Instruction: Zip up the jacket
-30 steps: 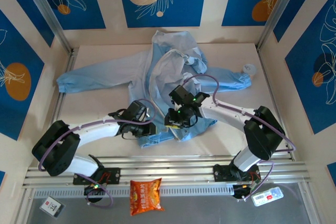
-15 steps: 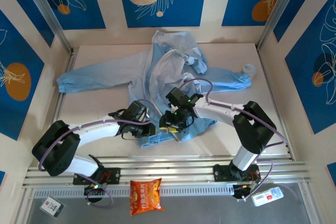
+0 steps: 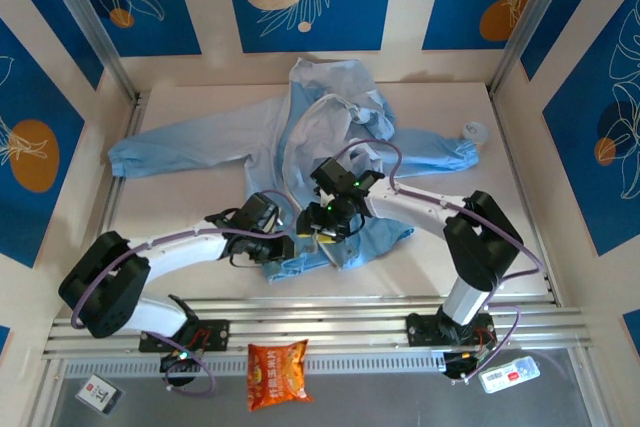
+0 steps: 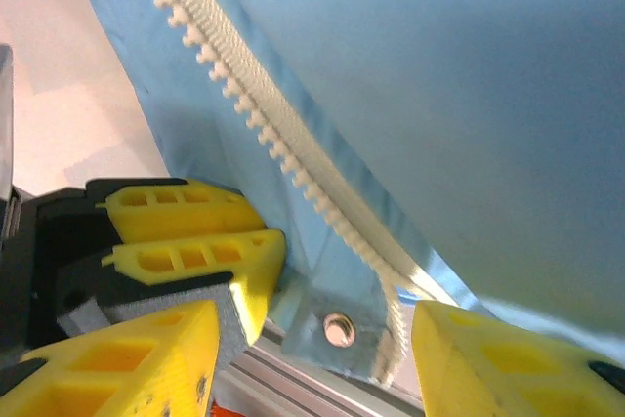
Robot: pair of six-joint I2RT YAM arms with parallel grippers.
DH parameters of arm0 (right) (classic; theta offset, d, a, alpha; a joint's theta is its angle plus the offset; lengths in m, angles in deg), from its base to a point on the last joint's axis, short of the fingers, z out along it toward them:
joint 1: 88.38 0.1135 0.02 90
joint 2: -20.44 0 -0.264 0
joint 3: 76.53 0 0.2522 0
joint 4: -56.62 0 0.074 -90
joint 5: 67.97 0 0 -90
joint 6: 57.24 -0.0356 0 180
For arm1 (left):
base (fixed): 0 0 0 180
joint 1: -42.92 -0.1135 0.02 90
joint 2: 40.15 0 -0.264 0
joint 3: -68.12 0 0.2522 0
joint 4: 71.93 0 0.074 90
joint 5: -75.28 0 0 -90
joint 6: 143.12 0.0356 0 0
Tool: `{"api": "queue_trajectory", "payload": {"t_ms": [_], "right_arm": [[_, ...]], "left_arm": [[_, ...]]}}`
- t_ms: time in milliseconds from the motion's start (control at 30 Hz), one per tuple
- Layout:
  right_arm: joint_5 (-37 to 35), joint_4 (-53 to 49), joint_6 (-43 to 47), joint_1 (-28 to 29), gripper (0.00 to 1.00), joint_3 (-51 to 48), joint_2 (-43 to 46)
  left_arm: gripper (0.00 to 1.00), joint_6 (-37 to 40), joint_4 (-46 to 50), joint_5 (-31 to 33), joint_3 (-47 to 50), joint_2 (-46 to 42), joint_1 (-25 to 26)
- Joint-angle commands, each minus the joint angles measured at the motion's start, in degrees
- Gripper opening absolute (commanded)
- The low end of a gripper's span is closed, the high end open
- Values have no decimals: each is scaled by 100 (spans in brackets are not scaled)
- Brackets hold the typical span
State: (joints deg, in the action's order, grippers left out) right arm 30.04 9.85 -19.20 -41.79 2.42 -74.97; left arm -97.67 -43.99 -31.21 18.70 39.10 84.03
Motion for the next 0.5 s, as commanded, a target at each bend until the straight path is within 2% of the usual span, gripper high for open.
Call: {"api": "queue_trajectory", "payload": {"t_ms": [0,233,367,467], "right_arm": [[-353,-442,98,79,55,25,433],[35,316,-509,117,38,-716,652],[225,669,-722,166,37,-869,463],[263,811,-745,169,44,-877,297]], "left_arm": [[24,13,80,-8,55,-93,-24],[24,-61,17,-18,212,-177,-27],[24,-80,-8,-21,255,-201,-24],[24,-70,14,-21,268,-227,-27]]}}
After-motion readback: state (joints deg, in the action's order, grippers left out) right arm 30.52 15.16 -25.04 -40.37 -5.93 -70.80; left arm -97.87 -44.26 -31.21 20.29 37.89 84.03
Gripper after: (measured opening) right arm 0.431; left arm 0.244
